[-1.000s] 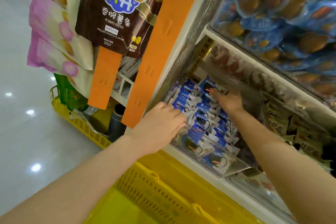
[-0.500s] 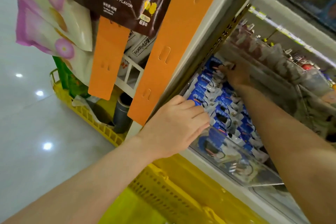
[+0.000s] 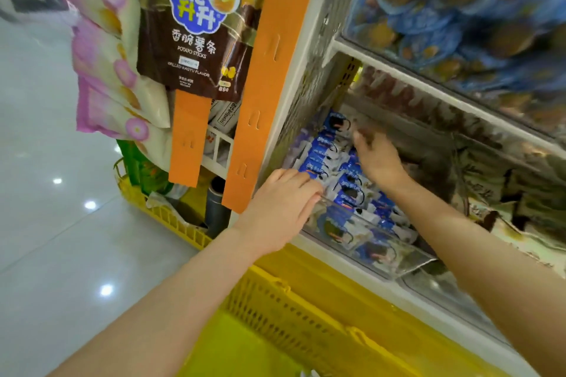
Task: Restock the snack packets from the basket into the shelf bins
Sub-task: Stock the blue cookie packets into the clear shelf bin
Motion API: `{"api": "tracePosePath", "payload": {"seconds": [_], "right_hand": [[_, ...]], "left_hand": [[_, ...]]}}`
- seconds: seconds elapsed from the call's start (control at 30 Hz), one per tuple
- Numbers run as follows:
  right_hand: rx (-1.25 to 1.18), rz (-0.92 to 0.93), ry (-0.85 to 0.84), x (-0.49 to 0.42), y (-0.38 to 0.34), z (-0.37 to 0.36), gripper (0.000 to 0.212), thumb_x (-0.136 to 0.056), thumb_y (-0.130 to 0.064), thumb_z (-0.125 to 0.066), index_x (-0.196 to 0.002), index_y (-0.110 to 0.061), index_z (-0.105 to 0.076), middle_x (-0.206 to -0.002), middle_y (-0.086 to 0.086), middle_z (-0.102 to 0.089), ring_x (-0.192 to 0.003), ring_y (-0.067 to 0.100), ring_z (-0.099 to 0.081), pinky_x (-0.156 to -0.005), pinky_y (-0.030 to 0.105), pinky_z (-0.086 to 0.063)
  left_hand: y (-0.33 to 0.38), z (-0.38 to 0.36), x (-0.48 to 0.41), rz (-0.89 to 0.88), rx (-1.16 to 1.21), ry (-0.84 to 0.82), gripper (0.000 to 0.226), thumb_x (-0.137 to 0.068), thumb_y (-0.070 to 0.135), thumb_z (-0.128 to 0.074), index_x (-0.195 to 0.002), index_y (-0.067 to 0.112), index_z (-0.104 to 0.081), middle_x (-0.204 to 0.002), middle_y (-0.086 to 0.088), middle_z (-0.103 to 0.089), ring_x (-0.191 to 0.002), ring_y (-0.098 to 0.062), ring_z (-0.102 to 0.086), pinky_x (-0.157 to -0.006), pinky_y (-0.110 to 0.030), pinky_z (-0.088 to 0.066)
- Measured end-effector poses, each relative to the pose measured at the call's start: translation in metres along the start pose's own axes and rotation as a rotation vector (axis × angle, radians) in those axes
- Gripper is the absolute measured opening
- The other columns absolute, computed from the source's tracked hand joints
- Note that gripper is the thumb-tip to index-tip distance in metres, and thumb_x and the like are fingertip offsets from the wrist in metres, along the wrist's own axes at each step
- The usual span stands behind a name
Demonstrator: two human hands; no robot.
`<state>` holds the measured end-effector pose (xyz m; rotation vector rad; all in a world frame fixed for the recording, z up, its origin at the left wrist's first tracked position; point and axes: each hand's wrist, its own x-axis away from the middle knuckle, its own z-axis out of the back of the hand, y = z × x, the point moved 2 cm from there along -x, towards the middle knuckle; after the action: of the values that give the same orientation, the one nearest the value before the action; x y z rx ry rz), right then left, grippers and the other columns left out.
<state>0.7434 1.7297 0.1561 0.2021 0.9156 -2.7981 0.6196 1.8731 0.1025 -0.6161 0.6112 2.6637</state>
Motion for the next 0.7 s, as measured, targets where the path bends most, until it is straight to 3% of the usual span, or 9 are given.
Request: {"api": "tracePosePath", "payload": {"seconds": [0.07,0.1,0.17,0.23,0.33,0.4,0.5,0.57,0.7], "right_hand": [[0.043,0.110,-0.025,0.047,-0.002,0.010,0.040,-0.100,-0.036,-0.034,-0.130,-0.014,-0.047,-0.110,0.009,-0.064,-0.081,0.020,-0.063,-0.053,0.021,-0.037],[0.064,0.151,-0.064,0.070,-0.001,0.014,0.043,-0.099,-0.037,-0.033,-0.136,-0.018,-0.043,-0.115,0.005,-0.063,-0.077,0.014,-0.063,-0.054,0.014,-0.041],[0.126,0.227,-0.147,0.113,0.007,0.018,0.047,-0.099,-0.038,-0.033,-0.142,-0.022,-0.036,-0.132,-0.002,-0.054,-0.104,0.010,-0.061,-0.083,0.013,-0.044],[0.232,0.321,-0.157,0.148,0.020,0.019,0.049,-0.098,-0.035,-0.036,-0.145,-0.021,-0.032,-0.145,-0.005,-0.041,-0.132,0.009,-0.039,-0.107,0.021,-0.028],[0.292,0.438,-0.067,0.188,0.040,0.020,0.051,-0.096,-0.024,-0.045,-0.144,-0.015,-0.029,-0.148,-0.008,-0.020,-0.140,0.004,-0.012,-0.113,0.013,0.000],[0.257,0.425,-0.002,0.212,0.060,0.016,0.046,-0.093,-0.018,-0.051,-0.137,-0.009,-0.041,-0.145,-0.001,-0.032,-0.139,0.012,-0.024,-0.112,0.016,-0.008],[0.204,0.343,0.024,0.247,0.097,-0.006,0.028,-0.090,-0.013,-0.056,-0.117,-0.006,-0.057,-0.119,0.009,-0.058,-0.113,0.022,-0.054,-0.099,0.023,-0.032],[0.196,0.207,-0.101,0.268,0.122,-0.034,0.024,-0.093,-0.015,-0.054,-0.117,-0.010,-0.055,-0.114,0.005,-0.056,-0.107,0.021,-0.055,-0.093,0.024,-0.039],[0.224,-0.110,-0.505,0.323,0.175,-0.106,0.034,-0.101,-0.023,-0.035,-0.134,-0.017,-0.035,-0.129,0.000,-0.041,-0.122,0.017,-0.042,-0.097,0.021,-0.031]], "left_hand": [[0.006,0.002,0.004,0.023,-0.023,-0.020,0.028,-0.100,0.024,-0.034,-0.121,0.019,-0.052,-0.117,0.000,-0.053,-0.113,-0.018,-0.042,-0.103,-0.029,-0.024],[0.010,0.003,0.007,0.023,-0.054,-0.030,0.030,-0.100,0.023,-0.034,-0.126,0.017,-0.049,-0.122,-0.001,-0.050,-0.118,-0.019,-0.039,-0.107,-0.030,-0.023],[0.017,0.006,0.015,0.005,-0.110,-0.052,0.037,-0.099,0.021,-0.035,-0.135,0.014,-0.040,-0.132,-0.004,-0.044,-0.128,-0.021,-0.032,-0.112,-0.031,-0.019],[0.024,0.007,0.023,0.014,-0.117,-0.072,0.044,-0.100,0.020,-0.034,-0.143,0.013,-0.030,-0.145,-0.006,-0.033,-0.139,-0.021,-0.020,-0.115,-0.028,-0.010],[0.036,0.003,0.039,0.049,-0.082,-0.070,0.049,-0.100,0.018,-0.036,-0.147,0.015,-0.022,-0.155,-0.005,-0.018,-0.144,-0.019,-0.008,-0.115,-0.027,-0.007],[0.046,-0.005,0.055,0.092,-0.037,-0.020,0.046,-0.096,0.013,-0.043,-0.142,0.011,-0.034,-0.150,-0.009,-0.029,-0.140,-0.023,-0.022,-0.113,-0.035,-0.022],[0.057,-0.040,0.092,0.151,0.032,0.066,0.030,-0.090,0.008,-0.053,-0.120,0.009,-0.054,-0.122,-0.010,-0.053,-0.113,-0.027,-0.050,-0.095,-0.038,-0.041],[0.062,-0.076,0.120,0.219,0.038,-0.130,0.025,-0.094,0.017,-0.046,-0.118,0.014,-0.053,-0.116,-0.003,-0.051,-0.107,-0.021,-0.047,-0.091,-0.033,-0.037],[0.059,-0.153,0.181,0.339,0.054,-0.540,0.029,-0.098,0.021,-0.035,-0.123,0.020,-0.048,-0.120,0.001,-0.045,-0.109,-0.014,-0.042,-0.091,-0.027,-0.033]]}}
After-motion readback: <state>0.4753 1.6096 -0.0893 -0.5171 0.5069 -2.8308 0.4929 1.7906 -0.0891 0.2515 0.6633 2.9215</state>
